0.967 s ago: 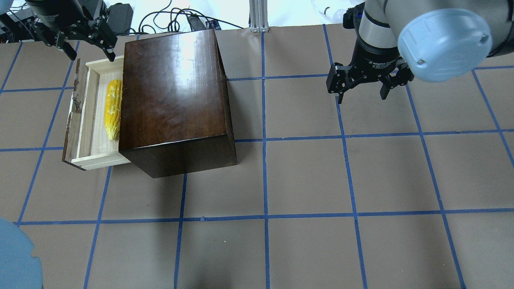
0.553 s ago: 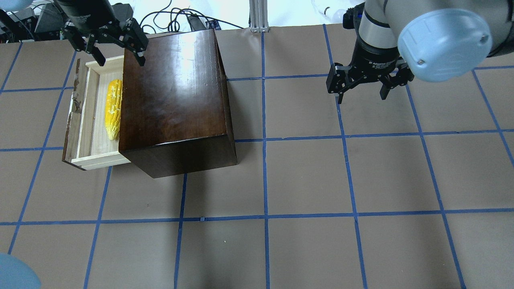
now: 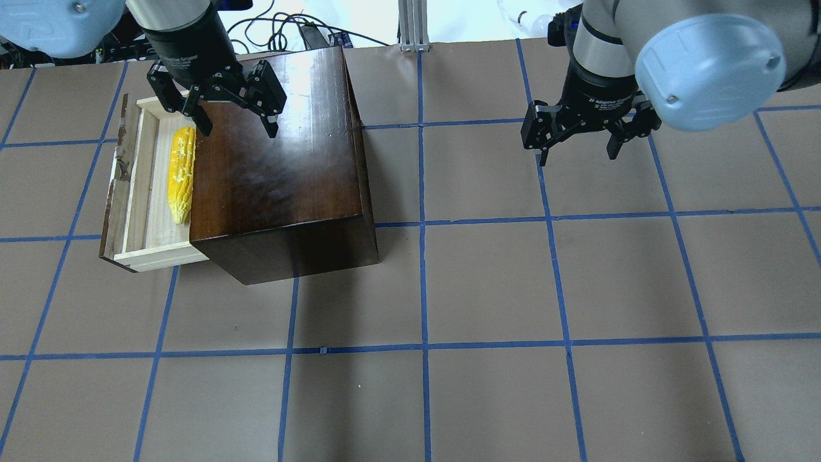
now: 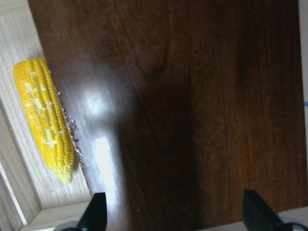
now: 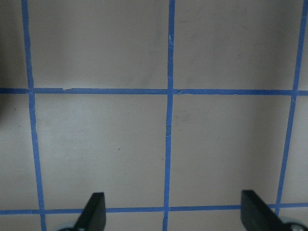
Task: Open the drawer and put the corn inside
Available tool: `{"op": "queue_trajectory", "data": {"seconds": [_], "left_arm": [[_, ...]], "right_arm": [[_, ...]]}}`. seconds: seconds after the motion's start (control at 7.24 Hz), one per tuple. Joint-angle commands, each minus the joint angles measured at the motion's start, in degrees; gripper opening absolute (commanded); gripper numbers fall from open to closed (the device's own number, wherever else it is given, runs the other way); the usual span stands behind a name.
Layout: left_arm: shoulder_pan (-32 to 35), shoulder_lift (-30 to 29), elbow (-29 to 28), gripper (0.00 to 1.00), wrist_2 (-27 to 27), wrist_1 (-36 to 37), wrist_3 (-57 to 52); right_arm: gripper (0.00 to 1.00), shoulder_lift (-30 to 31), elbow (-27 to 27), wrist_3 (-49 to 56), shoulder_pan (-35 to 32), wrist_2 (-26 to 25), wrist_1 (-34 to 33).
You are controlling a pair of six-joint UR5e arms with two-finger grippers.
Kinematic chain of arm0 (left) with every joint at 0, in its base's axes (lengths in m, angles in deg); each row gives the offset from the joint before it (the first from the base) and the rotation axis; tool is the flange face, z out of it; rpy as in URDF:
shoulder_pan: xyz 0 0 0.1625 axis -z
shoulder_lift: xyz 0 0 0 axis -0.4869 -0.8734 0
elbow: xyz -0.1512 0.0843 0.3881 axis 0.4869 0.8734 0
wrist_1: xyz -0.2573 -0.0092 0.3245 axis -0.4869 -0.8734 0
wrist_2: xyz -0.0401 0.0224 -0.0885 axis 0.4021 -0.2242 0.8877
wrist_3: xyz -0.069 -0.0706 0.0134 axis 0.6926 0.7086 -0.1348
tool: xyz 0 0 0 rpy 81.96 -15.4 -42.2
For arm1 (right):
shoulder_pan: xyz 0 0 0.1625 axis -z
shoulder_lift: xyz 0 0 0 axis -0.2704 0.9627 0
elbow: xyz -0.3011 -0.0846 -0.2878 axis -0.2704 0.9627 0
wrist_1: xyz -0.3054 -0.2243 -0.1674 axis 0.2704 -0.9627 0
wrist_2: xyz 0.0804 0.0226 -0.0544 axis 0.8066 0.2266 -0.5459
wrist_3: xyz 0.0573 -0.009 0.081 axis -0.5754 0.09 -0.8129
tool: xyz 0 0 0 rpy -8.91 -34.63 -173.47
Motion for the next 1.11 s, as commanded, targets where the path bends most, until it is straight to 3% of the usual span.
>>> {"op": "queue_trajectory", "data": {"seconds": [0.0,0.97], "left_arm": [[-0.28,1.88,1.23,1.00,-0.10,-0.08,-0.40],[-2.30,1.97,1.41,1.00,0.08,0.01,-0.67]], "right_arm": [[1.00,0.00,0.00,0.00,0.00,-0.07,-0.06],[1.00,0.00,0.00,0.00,0.00,-0.16,0.02]]}}
